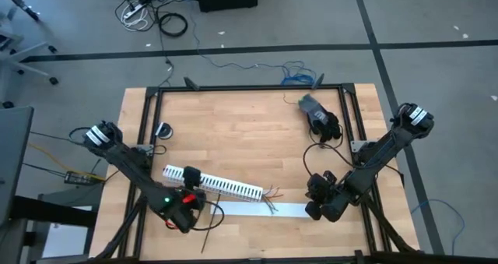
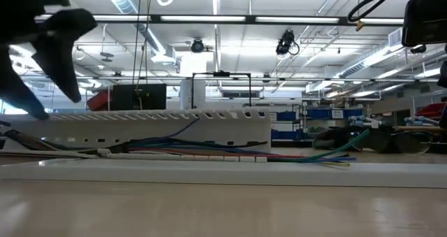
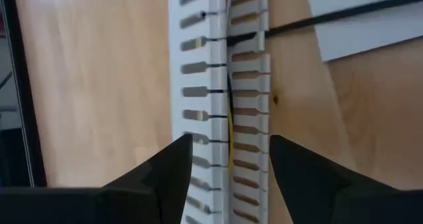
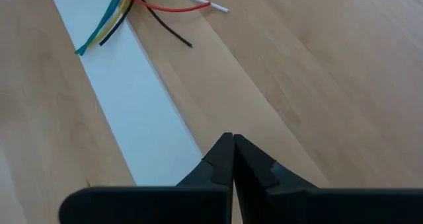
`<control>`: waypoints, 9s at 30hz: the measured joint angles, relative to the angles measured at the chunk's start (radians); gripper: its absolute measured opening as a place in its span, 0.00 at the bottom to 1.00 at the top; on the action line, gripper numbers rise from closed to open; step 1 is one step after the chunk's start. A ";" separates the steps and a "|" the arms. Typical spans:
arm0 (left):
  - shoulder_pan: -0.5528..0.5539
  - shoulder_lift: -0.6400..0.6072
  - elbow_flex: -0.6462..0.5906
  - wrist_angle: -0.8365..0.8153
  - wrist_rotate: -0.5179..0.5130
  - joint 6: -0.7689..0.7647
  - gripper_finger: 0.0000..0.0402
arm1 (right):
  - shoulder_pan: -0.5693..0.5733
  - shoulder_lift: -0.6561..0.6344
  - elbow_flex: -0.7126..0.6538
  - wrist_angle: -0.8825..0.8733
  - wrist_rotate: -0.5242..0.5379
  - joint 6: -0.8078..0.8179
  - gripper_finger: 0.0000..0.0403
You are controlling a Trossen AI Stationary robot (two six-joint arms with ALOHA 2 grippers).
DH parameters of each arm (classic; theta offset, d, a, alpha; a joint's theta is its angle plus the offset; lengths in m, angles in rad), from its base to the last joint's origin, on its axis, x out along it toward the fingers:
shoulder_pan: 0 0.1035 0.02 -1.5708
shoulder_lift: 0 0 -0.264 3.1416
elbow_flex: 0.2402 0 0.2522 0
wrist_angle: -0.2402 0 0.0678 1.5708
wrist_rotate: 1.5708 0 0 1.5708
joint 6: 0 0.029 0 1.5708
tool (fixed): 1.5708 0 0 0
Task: Ziptie cables
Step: Close the lid on the cable duct
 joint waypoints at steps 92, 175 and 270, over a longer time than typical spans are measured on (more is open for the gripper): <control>0.175 -0.467 -0.278 0.692 0.363 -0.705 0.44 | 0.123 0.000 -0.111 0.243 0.022 0.074 0.00; 0.094 -0.149 -0.606 1.329 0.450 -1.050 0.44 | 0.082 0.123 -0.192 0.643 -0.052 0.294 0.44; 0.237 -0.203 -0.604 1.434 0.331 -0.277 0.44 | 0.211 -1.168 -0.191 0.010 0.728 -0.388 0.00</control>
